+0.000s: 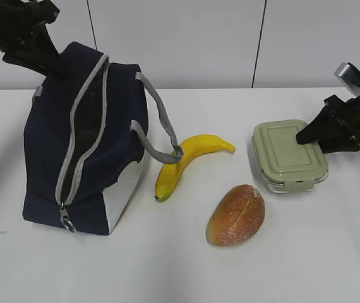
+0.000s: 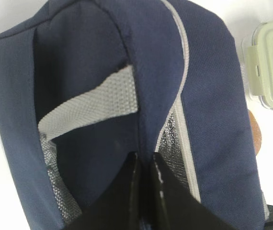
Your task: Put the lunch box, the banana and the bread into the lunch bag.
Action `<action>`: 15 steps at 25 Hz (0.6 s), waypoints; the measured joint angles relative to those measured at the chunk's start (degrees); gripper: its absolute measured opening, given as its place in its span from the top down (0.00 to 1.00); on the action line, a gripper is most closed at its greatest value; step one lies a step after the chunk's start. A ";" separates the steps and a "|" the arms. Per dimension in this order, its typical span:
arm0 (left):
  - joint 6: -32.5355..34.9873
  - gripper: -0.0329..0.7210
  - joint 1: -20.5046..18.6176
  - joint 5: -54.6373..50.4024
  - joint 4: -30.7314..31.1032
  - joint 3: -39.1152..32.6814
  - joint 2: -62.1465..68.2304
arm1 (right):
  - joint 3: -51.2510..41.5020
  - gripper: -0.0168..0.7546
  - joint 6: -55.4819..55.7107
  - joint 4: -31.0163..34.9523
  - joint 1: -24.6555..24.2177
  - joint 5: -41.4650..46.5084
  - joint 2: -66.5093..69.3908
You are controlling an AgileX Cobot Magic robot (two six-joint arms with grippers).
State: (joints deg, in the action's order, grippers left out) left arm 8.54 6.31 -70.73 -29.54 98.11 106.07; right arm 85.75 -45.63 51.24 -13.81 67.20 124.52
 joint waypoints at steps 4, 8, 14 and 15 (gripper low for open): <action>0.00 0.97 0.00 0.00 0.00 0.00 0.00 | 0.00 0.46 1.14 0.79 0.00 0.00 -1.11; 0.04 0.97 0.00 0.00 0.00 0.00 0.00 | -0.20 0.46 2.92 1.43 0.00 0.00 -3.58; 0.04 0.97 0.00 0.00 0.00 0.00 0.00 | -0.20 0.46 5.53 4.75 0.83 0.00 -8.56; 0.04 0.97 0.00 0.00 0.00 0.00 0.00 | -0.20 0.46 6.01 5.48 1.36 0.00 -9.37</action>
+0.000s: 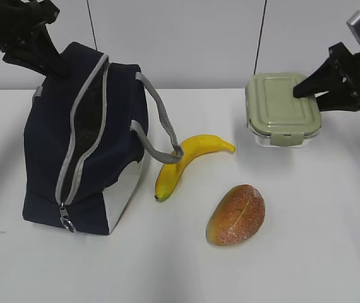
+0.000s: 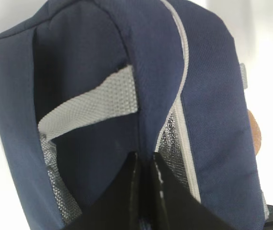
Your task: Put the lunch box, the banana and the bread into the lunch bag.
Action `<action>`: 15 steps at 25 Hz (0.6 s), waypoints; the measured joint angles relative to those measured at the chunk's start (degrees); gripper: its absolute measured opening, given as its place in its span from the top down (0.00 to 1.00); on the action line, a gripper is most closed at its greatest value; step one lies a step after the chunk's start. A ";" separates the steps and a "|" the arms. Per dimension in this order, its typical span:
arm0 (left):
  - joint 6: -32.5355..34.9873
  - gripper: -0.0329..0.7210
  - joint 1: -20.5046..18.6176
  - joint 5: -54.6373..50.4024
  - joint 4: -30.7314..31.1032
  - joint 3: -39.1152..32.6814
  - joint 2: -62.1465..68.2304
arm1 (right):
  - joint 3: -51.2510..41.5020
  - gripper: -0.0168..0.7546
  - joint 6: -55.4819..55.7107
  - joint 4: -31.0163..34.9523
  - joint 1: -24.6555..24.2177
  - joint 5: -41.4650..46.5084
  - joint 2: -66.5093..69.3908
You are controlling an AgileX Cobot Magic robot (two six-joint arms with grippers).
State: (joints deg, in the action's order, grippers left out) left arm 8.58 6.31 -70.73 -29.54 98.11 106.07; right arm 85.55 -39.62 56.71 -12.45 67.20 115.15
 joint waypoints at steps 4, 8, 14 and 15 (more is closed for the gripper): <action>0.00 0.97 0.00 0.00 0.00 0.00 0.00 | 0.00 0.47 1.79 3.09 2.71 0.12 -2.74; 0.00 0.97 0.00 0.00 0.00 0.00 0.00 | 0.13 0.47 4.63 3.99 6.32 0.21 -5.55; 0.00 0.97 0.00 0.00 -1.30 0.00 0.00 | 5.66 0.47 10.65 3.88 15.53 0.68 -6.90; 0.00 0.97 0.00 0.00 -1.72 0.00 0.00 | 6.92 0.47 11.59 3.88 17.04 0.77 -6.90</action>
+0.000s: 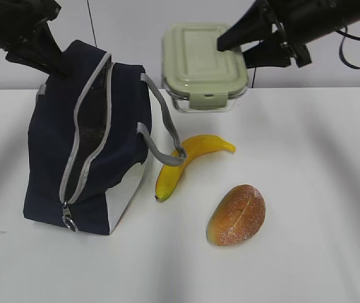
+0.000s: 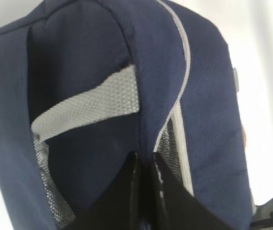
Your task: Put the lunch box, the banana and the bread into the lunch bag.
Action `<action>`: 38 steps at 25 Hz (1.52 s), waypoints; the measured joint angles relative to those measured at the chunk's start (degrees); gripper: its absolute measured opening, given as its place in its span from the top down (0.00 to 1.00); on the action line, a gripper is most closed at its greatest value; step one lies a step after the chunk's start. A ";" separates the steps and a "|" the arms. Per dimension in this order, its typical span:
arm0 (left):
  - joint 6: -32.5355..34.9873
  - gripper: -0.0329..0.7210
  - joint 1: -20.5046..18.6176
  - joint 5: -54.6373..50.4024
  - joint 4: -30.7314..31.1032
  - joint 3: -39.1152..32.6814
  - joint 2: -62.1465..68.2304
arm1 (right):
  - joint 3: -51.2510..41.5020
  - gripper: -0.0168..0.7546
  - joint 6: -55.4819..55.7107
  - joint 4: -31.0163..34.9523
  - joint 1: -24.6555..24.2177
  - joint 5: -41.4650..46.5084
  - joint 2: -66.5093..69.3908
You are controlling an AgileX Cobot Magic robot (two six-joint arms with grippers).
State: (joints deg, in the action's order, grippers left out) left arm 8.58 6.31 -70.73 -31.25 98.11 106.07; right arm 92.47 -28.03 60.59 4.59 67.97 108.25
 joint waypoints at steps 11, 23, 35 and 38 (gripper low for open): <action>0.00 0.97 0.00 0.00 -6.89 0.00 -0.45 | 5.27 0.47 6.07 0.81 9.05 1.89 0.00; -0.01 0.97 0.00 0.12 -13.92 0.46 -3.97 | 5.31 0.47 9.98 -4.18 10.65 -0.27 0.00; -0.01 0.97 1.90 0.12 -14.13 0.46 -3.97 | 7.63 0.47 11.66 -7.93 18.06 -9.07 6.65; -0.01 0.97 2.25 0.12 -14.13 0.46 -3.97 | 9.67 0.47 11.66 -7.39 19.26 -11.78 8.10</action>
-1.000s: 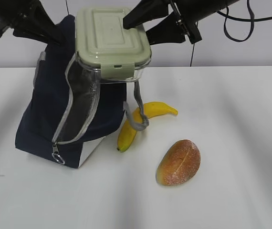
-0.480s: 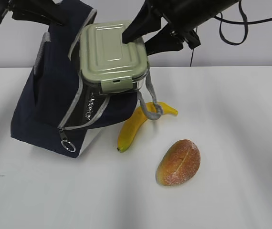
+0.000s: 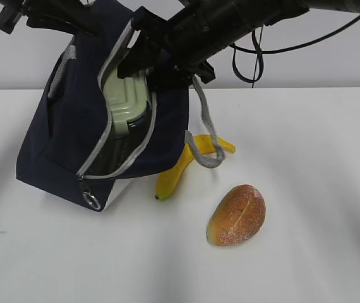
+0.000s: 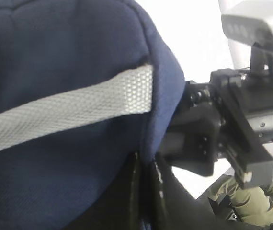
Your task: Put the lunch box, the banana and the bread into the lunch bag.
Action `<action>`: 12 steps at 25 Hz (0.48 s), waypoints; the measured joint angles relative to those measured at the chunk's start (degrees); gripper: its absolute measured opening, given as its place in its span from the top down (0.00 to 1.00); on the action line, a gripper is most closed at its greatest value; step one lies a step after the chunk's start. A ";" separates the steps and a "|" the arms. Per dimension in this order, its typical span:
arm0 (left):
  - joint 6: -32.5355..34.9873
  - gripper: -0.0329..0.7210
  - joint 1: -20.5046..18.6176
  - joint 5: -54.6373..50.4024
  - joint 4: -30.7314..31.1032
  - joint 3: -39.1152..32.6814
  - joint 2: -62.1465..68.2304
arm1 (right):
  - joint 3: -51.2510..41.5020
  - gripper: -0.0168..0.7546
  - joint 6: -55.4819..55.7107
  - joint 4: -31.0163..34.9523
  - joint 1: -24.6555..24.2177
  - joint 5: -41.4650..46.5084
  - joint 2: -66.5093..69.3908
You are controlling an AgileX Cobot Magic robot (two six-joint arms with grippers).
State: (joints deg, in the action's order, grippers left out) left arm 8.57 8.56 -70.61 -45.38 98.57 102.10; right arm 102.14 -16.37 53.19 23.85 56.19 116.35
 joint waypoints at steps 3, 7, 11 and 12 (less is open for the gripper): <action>0.00 0.97 0.08 0.00 -0.23 0.00 0.00 | 1.12 0.47 0.00 0.10 0.62 -3.69 0.46; 0.00 0.97 0.08 0.00 -0.39 0.00 0.00 | 1.51 0.47 0.08 0.40 1.60 -6.56 0.57; 0.00 0.97 0.08 0.00 -1.76 0.00 0.00 | 1.60 0.47 0.08 0.45 3.32 -7.40 2.08; 0.00 0.97 0.08 0.10 -2.38 0.00 0.00 | 1.60 0.47 0.08 0.45 3.90 -7.85 2.58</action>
State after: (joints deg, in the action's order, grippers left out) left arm 8.57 8.64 -70.51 -47.76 98.57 102.10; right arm 103.74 -16.29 53.64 27.75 48.34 118.93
